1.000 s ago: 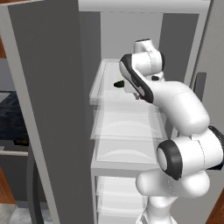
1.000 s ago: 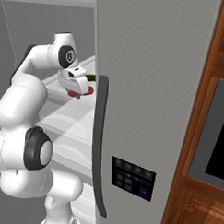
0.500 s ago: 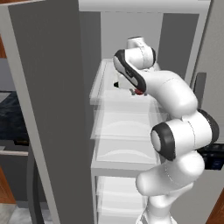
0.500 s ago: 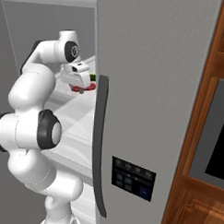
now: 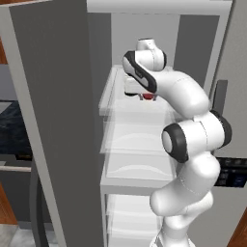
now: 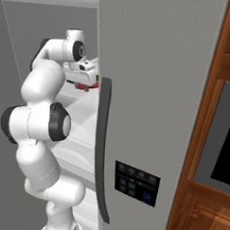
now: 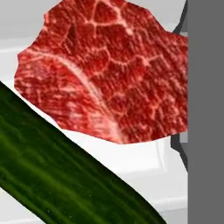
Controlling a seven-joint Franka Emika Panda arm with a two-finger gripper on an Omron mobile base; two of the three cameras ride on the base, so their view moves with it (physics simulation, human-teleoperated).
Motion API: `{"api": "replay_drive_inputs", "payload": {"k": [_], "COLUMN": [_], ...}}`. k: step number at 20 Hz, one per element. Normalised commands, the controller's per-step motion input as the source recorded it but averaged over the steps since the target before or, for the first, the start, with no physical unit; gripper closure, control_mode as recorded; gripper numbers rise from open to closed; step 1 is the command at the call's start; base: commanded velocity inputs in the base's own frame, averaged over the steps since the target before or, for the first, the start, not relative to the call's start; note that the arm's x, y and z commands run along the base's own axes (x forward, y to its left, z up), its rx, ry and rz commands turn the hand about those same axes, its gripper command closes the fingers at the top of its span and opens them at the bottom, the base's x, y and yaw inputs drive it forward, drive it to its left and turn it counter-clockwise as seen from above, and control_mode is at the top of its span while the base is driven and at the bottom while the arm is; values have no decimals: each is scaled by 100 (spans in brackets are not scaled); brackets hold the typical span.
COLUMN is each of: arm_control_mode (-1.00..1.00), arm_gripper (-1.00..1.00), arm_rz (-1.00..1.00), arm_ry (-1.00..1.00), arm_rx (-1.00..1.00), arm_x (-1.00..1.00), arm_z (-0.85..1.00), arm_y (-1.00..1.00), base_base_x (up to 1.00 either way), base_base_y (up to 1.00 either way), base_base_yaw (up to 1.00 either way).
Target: Transport the steak and cucumber to the fridge. Place the steak on the rack containing meat and place the cucumber on the rack containing the vegetable, ensuring meats and vegetables are on different racks.
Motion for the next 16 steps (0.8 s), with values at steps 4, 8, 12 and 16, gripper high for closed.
{"api": "replay_drive_inputs", "payload": {"k": [4, 8, 12, 16], "arm_control_mode": [-100, -100, -100, -100], "arm_gripper": [-100, -100, -100, -100], "arm_rz": [17, 15, 4, 0], "arm_ry": [-10, -10, 0, -8], "arm_rx": [5, 1, 0, 0], "arm_x": [59, 63, 27, -6], "arm_z": [-44, -49, -11, 0], "arm_y": [-1, 0, 0, 0], "base_base_x": [0, 0, 0, 0], "base_base_y": [0, 0, 0, 0], "base_base_yaw": [0, 0, 0, 0]}}
